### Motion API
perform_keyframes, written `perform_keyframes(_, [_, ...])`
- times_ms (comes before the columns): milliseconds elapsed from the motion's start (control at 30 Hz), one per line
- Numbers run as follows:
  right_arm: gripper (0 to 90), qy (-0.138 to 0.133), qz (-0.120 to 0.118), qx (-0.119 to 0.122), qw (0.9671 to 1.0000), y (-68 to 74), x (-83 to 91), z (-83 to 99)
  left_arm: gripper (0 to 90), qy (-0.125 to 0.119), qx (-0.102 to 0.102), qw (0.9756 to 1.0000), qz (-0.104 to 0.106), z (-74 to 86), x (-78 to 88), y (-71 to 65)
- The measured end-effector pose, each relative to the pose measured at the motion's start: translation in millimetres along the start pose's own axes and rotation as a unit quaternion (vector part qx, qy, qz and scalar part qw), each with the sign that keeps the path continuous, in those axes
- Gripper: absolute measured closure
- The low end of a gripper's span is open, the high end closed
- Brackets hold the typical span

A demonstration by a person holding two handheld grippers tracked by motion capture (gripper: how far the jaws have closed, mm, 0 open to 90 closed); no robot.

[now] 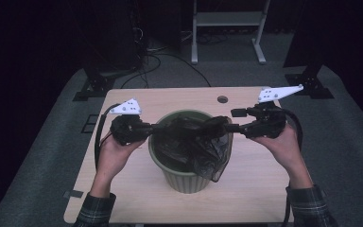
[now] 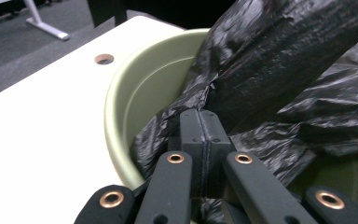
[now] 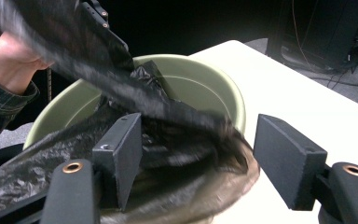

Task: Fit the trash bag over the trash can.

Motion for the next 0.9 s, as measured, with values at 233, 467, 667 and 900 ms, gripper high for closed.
perform_keyframes(233, [31.3,-0.002,0.004,-0.008,1.0000,-3.1,5.1,6.2,90.0,-0.006,0.016,0.9997,-0.016,3.1,10.0,14.4])
perform_keyframes(467, [31.3,0.001,0.001,-0.008,1.0000,-1.7,-0.3,6.7,89.9,-0.008,0.032,0.9992,-0.023,12.9,18.2,25.2])
perform_keyframes(667, [31.3,-0.003,-0.009,-0.011,0.9999,0.8,-5.9,3.9,89.9,-0.010,0.036,0.9991,-0.019,18.8,20.2,26.1])
perform_keyframes(900, [31.3,-0.031,-0.024,-0.018,0.9991,5.2,5.7,-2.6,89.9,-0.008,0.038,0.9991,-0.017,20.3,20.3,25.2])
Point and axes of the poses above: each handheld gripper's, and its own axes: x roughly backward along the jaws, z roughly out of its underside, y roughly to its left, the point moved 7 cm from there along -x, roughly forward along the jaws, and after that the axes turned 11 degrees about x, right-handed, at the moved point
